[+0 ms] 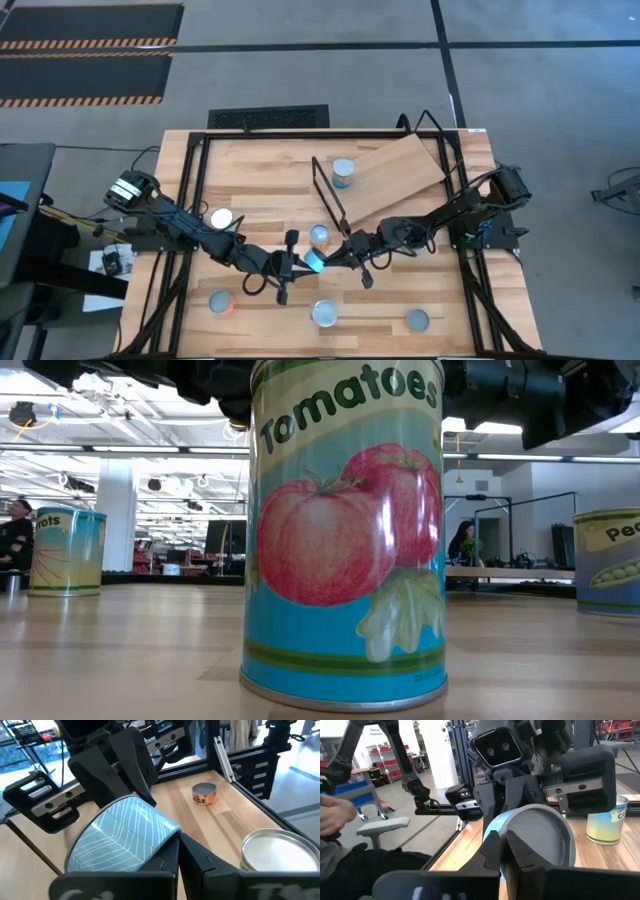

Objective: Pick and place cans onto a shelf
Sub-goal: Put the canned salmon onto the shelf

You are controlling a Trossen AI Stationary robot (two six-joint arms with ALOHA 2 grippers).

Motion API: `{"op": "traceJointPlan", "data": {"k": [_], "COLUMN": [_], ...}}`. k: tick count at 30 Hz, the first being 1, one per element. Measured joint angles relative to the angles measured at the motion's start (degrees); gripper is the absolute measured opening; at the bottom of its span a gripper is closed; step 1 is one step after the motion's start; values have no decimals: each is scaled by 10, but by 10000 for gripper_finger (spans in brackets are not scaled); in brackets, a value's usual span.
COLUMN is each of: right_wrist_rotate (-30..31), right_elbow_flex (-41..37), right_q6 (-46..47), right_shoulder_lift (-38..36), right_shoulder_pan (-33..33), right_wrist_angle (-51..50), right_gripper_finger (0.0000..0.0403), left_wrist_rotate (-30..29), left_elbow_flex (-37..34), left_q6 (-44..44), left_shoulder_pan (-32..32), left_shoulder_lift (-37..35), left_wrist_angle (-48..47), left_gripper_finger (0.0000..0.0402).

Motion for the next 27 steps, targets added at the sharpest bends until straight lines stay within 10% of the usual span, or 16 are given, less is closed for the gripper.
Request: {"op": "traceJointPlan", "data": {"k": [14, 27], "right_wrist_rotate": [9, 2], "right_elbow_flex": [1, 1], "right_q6": [2, 2], "right_shoulder_lift": [-36, -45], "right_shoulder_pan": [10, 11], "right_wrist_angle": [-78, -109], "right_gripper_finger": [3, 3], "left_wrist_rotate": [-11, 20], "left_elbow_flex": [0, 1], "left_q6": [-51, -98], "left_shoulder_pan": [2, 1], "left_shoulder_lift": [0, -1], "left_wrist_angle": [-29, -58], "left_gripper_finger": [5, 91]}}
